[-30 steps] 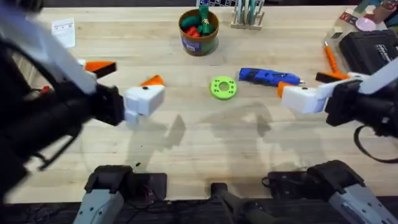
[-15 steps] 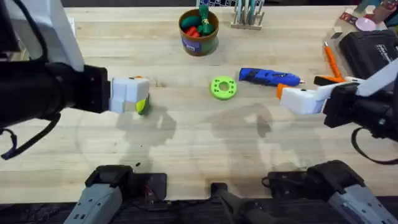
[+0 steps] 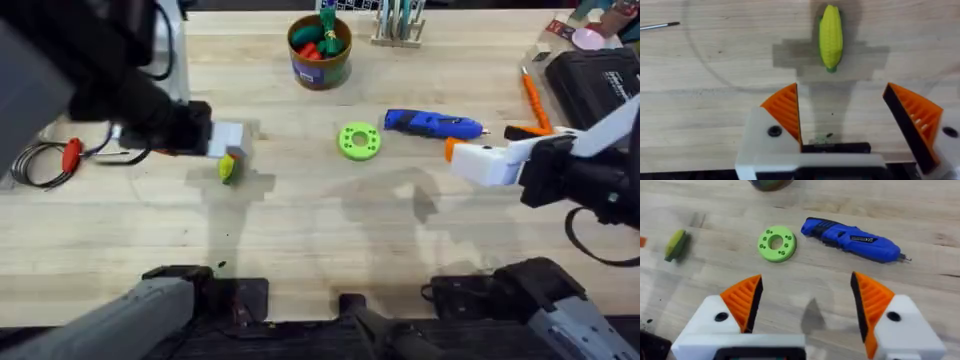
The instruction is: Pick up the gripper from the table and insert it into the empty holder that is missing its gripper. Then pick up a screw, insert it into the mounting hole, and use the screwdriver to tighten it. Finally, clean up the table by picking up the vegetable and placing it into the bucket.
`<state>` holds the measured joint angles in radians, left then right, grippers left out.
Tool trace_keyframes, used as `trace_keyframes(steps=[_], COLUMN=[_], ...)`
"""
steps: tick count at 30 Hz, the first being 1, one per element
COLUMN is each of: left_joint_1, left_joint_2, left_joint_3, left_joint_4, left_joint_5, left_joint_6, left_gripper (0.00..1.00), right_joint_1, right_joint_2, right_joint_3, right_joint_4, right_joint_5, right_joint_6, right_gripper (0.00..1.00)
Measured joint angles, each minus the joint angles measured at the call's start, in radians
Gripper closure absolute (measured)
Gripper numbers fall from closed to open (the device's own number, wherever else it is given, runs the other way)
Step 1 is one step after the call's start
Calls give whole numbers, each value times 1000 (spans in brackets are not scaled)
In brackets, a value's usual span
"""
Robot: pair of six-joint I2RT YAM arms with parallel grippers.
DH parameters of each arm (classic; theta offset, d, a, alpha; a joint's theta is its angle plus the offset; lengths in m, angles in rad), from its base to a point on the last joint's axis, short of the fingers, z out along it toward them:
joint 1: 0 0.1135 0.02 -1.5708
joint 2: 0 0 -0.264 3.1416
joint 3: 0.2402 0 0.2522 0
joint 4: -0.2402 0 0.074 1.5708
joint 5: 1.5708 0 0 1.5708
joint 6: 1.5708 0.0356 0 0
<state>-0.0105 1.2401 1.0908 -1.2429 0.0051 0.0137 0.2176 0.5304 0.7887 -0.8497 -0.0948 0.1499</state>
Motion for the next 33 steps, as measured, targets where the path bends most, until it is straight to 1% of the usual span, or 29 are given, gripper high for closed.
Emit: trace_keyframes(steps=[7, 15, 17, 20, 21, 22, 24, 26, 27, 28, 33], left_joint_1=[0, 0, 0, 0, 0, 0, 0, 0, 0, 0, 0], left_joint_2=[202, 392, 421, 448, 450, 449, 449, 447, 446, 446, 446], left_joint_3=[-31, -44, -44, -44, -44, -44, -44, -43, -43, -43, -43], left_joint_4=[140, 199, 220, 232, 234, 235, 239, 241, 244, 245, 248], left_joint_5=[-2, -2, -2, -2, 0, 0, -1, -2, -1, -2, 1], left_joint_6=[-22, -14, -14, -14, -13, -13, -8, -8, -4, -4, -3], left_gripper=[15, 20, 39, 118, 175, 276, 534, 845, 953, 976, 971], right_joint_1=[0, 0, 0, 0, 0, 0, 0, 0, 0, 0, 0], right_joint_2=[0, 0, 0, 0, 0, 0, 0, 0, 0, 0, 0], right_joint_3=[0, 0, 0, 0, 0, 0, 0, 0, 0, 0, 0], right_joint_4=[-3, -3, -3, -3, -3, -3, -3, -3, -3, -3, -3], right_joint_5=[0, 0, 0, 0, 0, 0, 0, 0, 0, 0, 0], right_joint_6=[0, 0, 0, 0, 0, 0, 0, 0, 0, 0, 0], right_gripper=[11, 10, 10, 10, 10, 11, 10, 10, 10, 10, 10])
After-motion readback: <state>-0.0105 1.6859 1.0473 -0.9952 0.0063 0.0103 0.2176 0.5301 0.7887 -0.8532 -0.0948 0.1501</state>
